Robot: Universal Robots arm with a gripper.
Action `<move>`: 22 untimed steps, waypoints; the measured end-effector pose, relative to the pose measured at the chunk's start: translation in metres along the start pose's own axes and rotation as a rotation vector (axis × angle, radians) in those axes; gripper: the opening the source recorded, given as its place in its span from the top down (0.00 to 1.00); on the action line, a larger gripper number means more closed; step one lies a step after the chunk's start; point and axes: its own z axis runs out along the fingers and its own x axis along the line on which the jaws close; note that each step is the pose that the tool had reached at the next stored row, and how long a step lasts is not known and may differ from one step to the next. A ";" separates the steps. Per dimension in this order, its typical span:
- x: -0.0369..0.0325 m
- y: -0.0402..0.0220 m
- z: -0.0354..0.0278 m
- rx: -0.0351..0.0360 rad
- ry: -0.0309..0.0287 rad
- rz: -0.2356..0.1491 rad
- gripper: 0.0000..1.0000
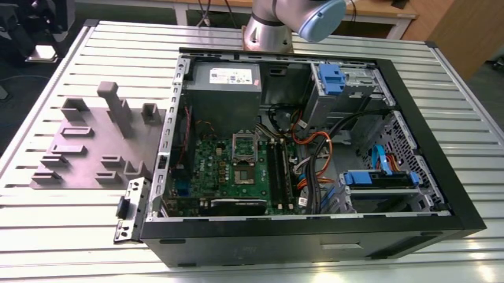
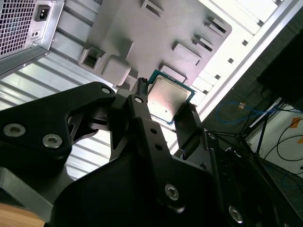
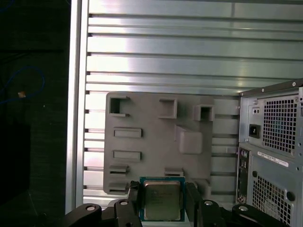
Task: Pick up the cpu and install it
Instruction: 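Pick up the cpu and move it towards the insertion slot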
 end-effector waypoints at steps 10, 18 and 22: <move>-0.0032 -0.0001 -0.0001 0.0000 0.0000 0.000 0.53; -0.0081 -0.0002 -0.0001 -0.0001 0.0000 0.000 0.53; -0.0113 -0.0002 -0.0002 0.0000 0.0000 0.000 0.53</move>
